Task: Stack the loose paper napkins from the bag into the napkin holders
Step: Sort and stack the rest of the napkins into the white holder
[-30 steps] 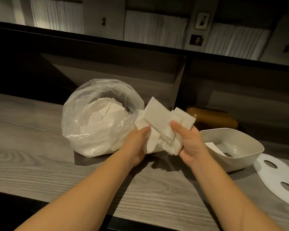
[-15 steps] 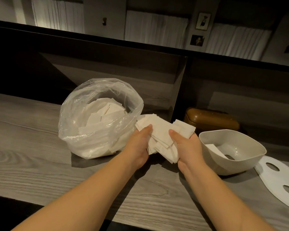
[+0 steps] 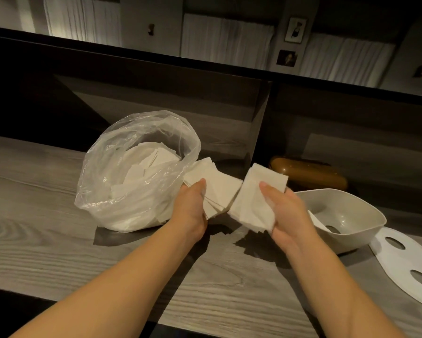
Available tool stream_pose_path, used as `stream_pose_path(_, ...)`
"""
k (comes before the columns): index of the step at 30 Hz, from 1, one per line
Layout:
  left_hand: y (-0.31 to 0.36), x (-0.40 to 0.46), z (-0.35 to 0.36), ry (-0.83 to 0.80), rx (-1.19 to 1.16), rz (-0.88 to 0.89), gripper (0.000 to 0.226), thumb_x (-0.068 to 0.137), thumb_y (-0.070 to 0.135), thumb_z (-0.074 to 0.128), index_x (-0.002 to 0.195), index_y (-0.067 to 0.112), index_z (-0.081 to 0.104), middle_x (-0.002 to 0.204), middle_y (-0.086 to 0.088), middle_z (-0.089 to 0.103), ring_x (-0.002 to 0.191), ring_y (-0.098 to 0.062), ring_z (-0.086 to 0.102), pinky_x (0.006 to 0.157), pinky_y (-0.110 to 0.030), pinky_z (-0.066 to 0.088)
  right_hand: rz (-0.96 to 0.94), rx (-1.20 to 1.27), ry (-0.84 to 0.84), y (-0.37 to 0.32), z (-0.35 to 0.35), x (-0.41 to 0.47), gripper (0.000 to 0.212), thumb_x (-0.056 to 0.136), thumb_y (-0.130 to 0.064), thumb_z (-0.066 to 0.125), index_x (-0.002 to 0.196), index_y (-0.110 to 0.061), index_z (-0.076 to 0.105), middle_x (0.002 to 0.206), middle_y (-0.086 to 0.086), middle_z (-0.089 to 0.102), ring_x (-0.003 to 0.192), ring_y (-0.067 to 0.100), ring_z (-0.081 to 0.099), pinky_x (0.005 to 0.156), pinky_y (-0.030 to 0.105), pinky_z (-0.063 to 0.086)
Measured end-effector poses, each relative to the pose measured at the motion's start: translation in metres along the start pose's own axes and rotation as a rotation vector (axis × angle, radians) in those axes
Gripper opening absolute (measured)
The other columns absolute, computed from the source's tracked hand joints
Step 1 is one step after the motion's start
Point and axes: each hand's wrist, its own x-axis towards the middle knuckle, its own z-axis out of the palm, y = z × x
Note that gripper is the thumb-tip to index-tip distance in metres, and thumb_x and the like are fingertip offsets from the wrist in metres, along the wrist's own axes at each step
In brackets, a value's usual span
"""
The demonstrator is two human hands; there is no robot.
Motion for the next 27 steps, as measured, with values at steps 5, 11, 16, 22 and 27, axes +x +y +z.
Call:
stream_pose_path(5, -0.001, -0.005, 0.003, -0.093, 0.168, -0.052, 0.025, 0.101, 0.019, 0.052, 0.123, 0.027, 0.044, 0.116, -0.01, 0.058, 0.105, -0.033, 0.061, 0.089, -0.05, 0.055, -0.158, -0.086, -0.043, -0.011, -0.007, -0.003, 0.029, 0.091, -0.026, 0.065, 0.118, -0.029, 0.055, 0.112, -0.002, 0.065, 0.101, 0.021, 0.065, 0.085, 0.048, 0.058)
stream_pose_path(11, -0.006, -0.017, 0.009, -0.211, 0.284, -0.195, 0.022, 0.102, 0.04, 0.046, 0.113, 0.024, 0.056, 0.107, -0.009, 0.07, 0.097, -0.031, 0.068, 0.087, -0.049, 0.057, -0.265, -0.474, -0.043, 0.008, 0.009, 0.001, 0.012, 0.094, -0.034, 0.062, 0.103, -0.032, 0.055, 0.107, -0.006, 0.063, 0.093, 0.013, 0.062, 0.075, 0.032, 0.056)
stream_pose_path(16, -0.01, -0.009, 0.008, -0.226, 0.26, -0.261, 0.039, 0.093, 0.06, 0.051, 0.111, 0.027, 0.059, 0.107, -0.01, 0.073, 0.095, -0.031, 0.071, 0.086, -0.048, 0.058, -0.221, -0.658, -0.033, 0.023, 0.022, 0.013, 0.04, 0.099, -0.05, 0.044, 0.132, -0.029, 0.035, 0.137, 0.002, 0.044, 0.116, 0.022, 0.052, 0.098, 0.045, 0.051)
stream_pose_path(22, -0.008, -0.007, 0.004, -0.221, 0.195, -0.157, 0.017, 0.098, 0.019, 0.059, 0.114, 0.022, 0.055, 0.113, -0.01, 0.07, 0.101, -0.031, 0.069, 0.086, -0.049, 0.058, -0.016, -0.433, -0.1, 0.015, 0.013, 0.013, 0.039, 0.099, -0.05, 0.045, 0.126, -0.022, 0.044, 0.117, 0.0, 0.058, 0.101, 0.018, 0.061, 0.084, 0.036, 0.056)
stream_pose_path(27, -0.003, -0.007, 0.002, -0.214, 0.056, -0.026, 0.012, 0.098, 0.018, 0.058, 0.094, 0.028, 0.052, 0.098, -0.005, 0.065, 0.09, -0.027, 0.066, 0.071, -0.041, 0.058, 0.106, -0.316, -0.27, 0.022, 0.0, 0.01, 0.024, 0.092, -0.016, 0.067, 0.115, -0.013, 0.063, 0.113, 0.006, 0.071, 0.104, 0.022, 0.067, 0.09, 0.039, 0.057)
